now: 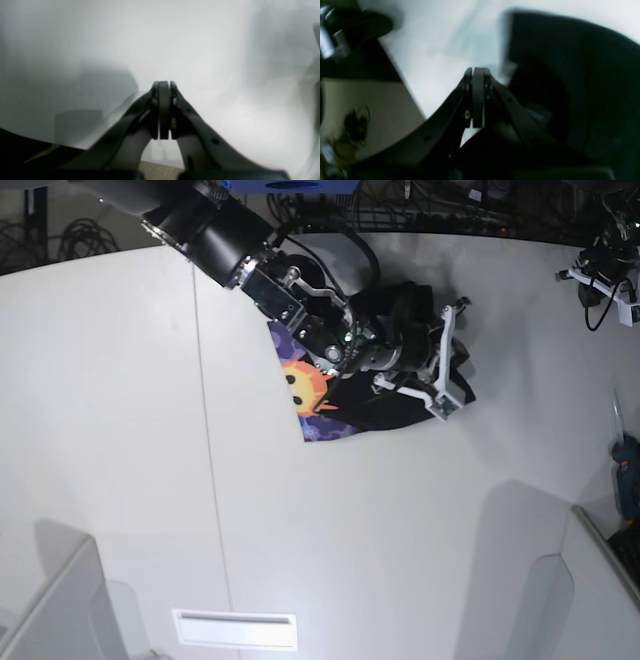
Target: Fold the T-shirt properly
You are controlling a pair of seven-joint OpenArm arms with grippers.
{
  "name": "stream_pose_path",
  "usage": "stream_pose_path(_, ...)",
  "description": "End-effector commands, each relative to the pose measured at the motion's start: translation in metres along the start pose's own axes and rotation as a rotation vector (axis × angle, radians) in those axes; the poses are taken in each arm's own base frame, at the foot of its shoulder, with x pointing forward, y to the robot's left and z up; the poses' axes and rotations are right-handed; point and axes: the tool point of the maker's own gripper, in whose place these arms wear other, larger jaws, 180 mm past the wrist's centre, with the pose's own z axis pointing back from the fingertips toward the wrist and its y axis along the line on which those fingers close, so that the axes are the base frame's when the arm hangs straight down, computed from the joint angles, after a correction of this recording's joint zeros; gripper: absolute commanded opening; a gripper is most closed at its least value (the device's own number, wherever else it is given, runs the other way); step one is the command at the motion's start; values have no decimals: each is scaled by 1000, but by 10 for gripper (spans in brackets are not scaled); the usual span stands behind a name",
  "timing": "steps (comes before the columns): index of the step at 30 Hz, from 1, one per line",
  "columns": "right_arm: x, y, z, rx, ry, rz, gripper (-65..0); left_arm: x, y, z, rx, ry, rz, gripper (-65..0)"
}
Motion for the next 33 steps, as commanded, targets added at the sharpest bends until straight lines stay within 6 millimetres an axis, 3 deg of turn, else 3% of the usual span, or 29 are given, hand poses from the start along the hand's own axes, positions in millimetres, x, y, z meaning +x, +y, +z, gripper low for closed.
stream_pose_path(1, 28, 14, 8, 32, -77, 42, -650, 14, 5, 5, 5, -40, -15, -650)
stream_pose_path(3, 36, 19, 17, 39, -112, 62, -650, 13, 5, 5, 6, -39, -17, -650)
stream_pose_path(7, 33, -25, 42, -64, -117, -11, -650, 13, 5, 5, 6, -39, -17, -650)
stream_pose_path(10, 20, -62, 56, -153, -97, -76, -650, 14, 2, 5, 0, -38, -24, -650)
stream_pose_path(13, -2, -80, 62, -194, -65, -99, -650, 19, -9, 5, -19, -53, -46, -650)
stream_pose_path(16, -17, -87, 65, -212, -40, -108, -650, 22, -41, 1, -88, -56, -99, -650)
stream_pose_path(19, -18, -91, 67, -225, -79, -113, -650, 29, -75, 3, -150, -86, -136, -650)
stream_pose_path(23, -18, -113, 79, -276, -122, -165, -650, 39, -127, 13, -243, -151, -160, -650)
stream_pose_path(28, -18, -136, 104, -337, -188, -248, -650, 35, -183, 14, -410, -167, -116, -650)
stream_pose_path(30, -22, -147, 117, -371, -204, -267, -650, 37, -197, 18, -485, -179, -70, -650)
stream_pose_path(33, -25, -154, 130, -398, -216, -268, -650, 42, -204, 25, -550, -206, -3, -650)
